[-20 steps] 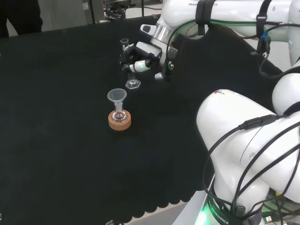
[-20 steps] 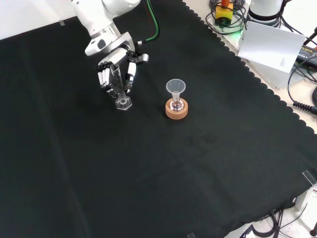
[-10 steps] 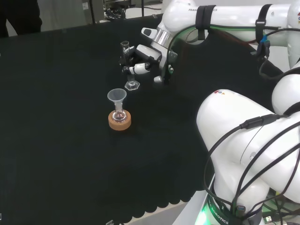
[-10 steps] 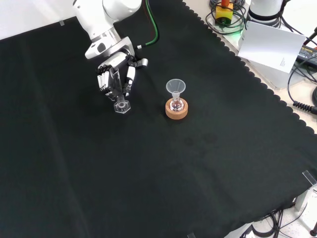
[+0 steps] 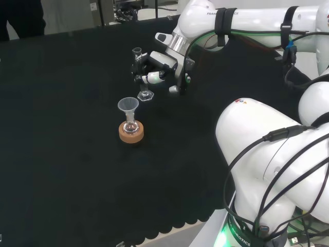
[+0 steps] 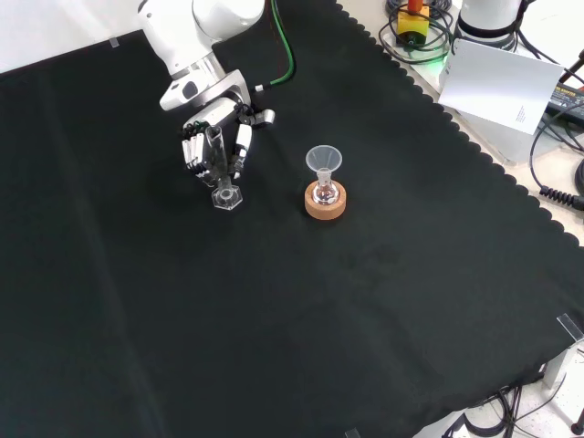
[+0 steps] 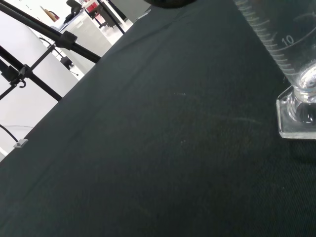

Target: Put the graduated cylinder back on the table.

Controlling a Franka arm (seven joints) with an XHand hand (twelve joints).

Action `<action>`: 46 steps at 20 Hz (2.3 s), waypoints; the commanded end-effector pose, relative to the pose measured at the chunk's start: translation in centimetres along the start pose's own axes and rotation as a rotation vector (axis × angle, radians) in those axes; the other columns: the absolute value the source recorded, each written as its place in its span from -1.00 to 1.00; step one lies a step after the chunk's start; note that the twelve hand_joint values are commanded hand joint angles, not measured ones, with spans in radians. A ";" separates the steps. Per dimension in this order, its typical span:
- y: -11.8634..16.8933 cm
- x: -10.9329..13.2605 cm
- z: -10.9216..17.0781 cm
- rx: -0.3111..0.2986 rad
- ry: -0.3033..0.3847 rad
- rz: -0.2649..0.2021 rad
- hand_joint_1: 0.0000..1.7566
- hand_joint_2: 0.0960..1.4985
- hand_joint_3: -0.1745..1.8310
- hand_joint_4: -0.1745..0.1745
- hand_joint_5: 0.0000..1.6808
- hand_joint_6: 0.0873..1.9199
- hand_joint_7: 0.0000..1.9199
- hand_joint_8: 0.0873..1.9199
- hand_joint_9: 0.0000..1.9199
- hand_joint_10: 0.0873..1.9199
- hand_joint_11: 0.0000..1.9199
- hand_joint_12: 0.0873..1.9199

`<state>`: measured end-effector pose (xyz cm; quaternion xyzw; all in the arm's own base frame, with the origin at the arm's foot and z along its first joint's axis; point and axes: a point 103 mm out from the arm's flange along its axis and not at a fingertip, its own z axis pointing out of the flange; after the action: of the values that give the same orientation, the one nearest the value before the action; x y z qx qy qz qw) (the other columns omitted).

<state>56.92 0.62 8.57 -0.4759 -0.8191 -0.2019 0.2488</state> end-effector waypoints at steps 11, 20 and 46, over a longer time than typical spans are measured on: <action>-0.9 0.0 0.1 0.026 0.000 0.006 0.33 0.50 -0.83 -0.75 0.02 0.02 -0.06 -0.41 0.31 -1.00 -0.02 -0.01; -1.5 -0.1 0.4 0.038 0.034 0.005 0.27 0.45 -1.00 -0.21 -0.05 -0.40 -0.18 -0.47 0.21 -1.00 -0.28 0.17; -1.0 0.0 -3.3 0.042 -0.030 0.004 0.09 0.27 -1.00 -0.31 -0.51 -0.66 -0.61 -0.35 -0.16 -1.00 -0.72 0.43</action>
<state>56.69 -1.15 10.33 -0.4731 -0.8223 -0.1826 0.2582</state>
